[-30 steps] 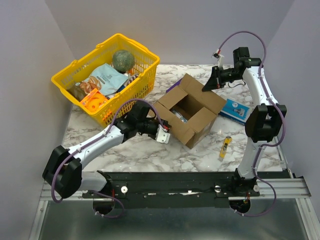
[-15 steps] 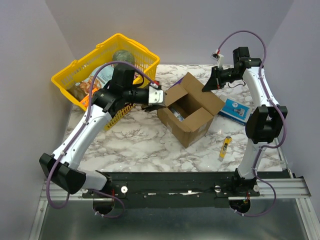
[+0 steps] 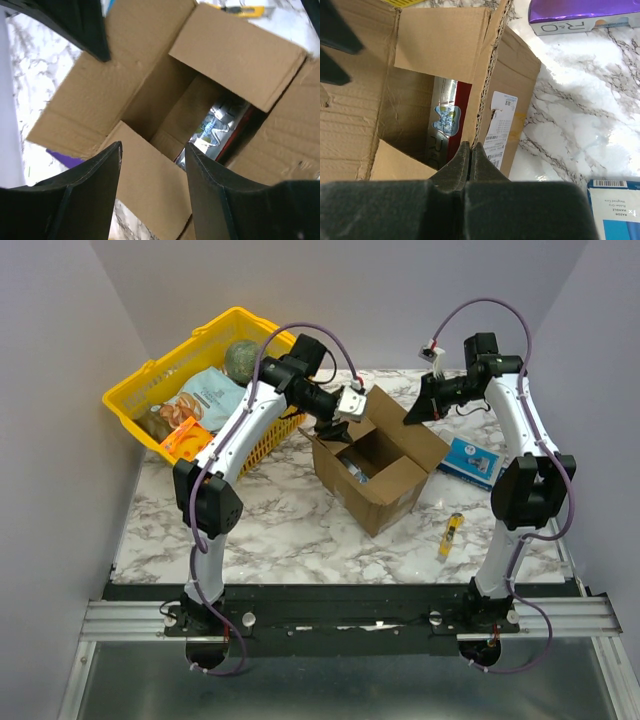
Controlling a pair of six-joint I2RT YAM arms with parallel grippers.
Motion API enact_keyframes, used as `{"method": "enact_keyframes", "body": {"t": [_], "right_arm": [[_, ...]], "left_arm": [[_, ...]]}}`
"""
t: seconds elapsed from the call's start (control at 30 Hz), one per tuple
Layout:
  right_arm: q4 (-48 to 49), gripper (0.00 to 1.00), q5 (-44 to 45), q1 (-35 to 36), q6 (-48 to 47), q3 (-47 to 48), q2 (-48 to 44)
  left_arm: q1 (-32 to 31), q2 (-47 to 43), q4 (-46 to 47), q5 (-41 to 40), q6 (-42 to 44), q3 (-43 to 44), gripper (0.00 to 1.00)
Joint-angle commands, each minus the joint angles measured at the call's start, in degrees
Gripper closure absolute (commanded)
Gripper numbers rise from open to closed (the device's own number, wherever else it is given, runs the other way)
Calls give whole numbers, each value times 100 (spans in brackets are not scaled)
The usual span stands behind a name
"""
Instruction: Unpack the express box
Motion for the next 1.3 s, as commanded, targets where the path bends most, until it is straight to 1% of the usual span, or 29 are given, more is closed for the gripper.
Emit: {"method": "enact_keyframes", "body": {"t": [0.0,0.03,0.07,0.17,0.23,0.33,0.4,0.47,0.5,0.57,0.6,0.7,0.73,0.77,0.83,0.87,0.9,0.93,0.97,1.03,1.07,1.1,1.17,1.2,1.23,1.27], "right_arm": [[-412,100,584,68,-408,-84,-29],[-411,100,592,68,-400,-67,-12],[-403,99,601,68,-400,-49,-3],[-403,100,601,77,-391,-23,32],[-411,100,593,68,-391,-5,41],[-429,100,610,68,-408,-5,59],[-447,100,601,68,-426,-14,76],[-473,99,584,68,-470,-22,76],[-473,100,584,77,-479,-14,76],[-508,100,540,68,-514,-23,76],[-517,100,531,68,-531,-31,85],[-543,99,470,77,-567,-23,59],[-552,100,452,77,-567,-14,33],[-552,100,417,68,-558,12,-11],[-535,100,399,68,-514,30,-99],[-526,100,408,77,-497,39,-186],[-508,100,417,86,-470,48,-257],[-482,99,443,112,-427,39,-319],[-430,99,548,121,-409,56,-371],[-315,90,784,200,-295,100,-617],[-80,82,951,218,-216,135,-722],[70,73,1310,261,-111,197,-932],[500,69,1637,349,83,539,-1188],[703,61,2056,541,145,601,-1328],[922,58,2208,647,128,541,-1695],[1368,57,2297,762,93,418,-1873]], "left_arm": [[-47,-568,-2233,-94,1814,-759,37],[-126,-779,-2241,-191,2147,-996,37],[-170,-859,-2241,-297,2290,-1373,37],[-267,-1044,-2241,-578,2756,-1937,36],[-311,-1062,-2241,-823,2906,-2114,36],[-364,-1027,-2075,-913,3048,-2334,36],[-425,-1053,-1716,-957,2705,-2545,36],[-452,-1149,-1031,-1061,2451,-2903,36],[-478,-1202,-506,-1123,2284,-3054,36],[-565,-1290,-90,-1325,2274,-3510,36],[-609,-1308,251,-1604,2256,-3634,37],[-733,-1308,788,-2071,2142,-4039,46],[-759,-1369,913,-2143,2090,-4136,56],[-777,-1422,1053,-2178,2037,-4389,61],[-812,-1676,1624,-2231,1870,-4680,73],[-864,-1747,1791,-2214,1661,-4899,86],[-882,-1817,2063,-2214,1572,-4979,90],[-891,-1914,2170,-2144,1466,-5041,94],[-909,-1958,2249,-2100,1378,-5120,100],[-909,-2046,2424,-2012,1299,-5173,100],[-917,-2081,2487,-1968,1255,-5200,100],[-918,-2099,2618,-1959,1141,-5226,100],[-926,-2204,2811,-1924,991,-5322,100],[-935,-2257,3021,-1924,825,-5375,100],[-944,-2336,3136,-1932,728,-5428,100],[-953,-2380,3259,-1924,623,-5576,100]]}}
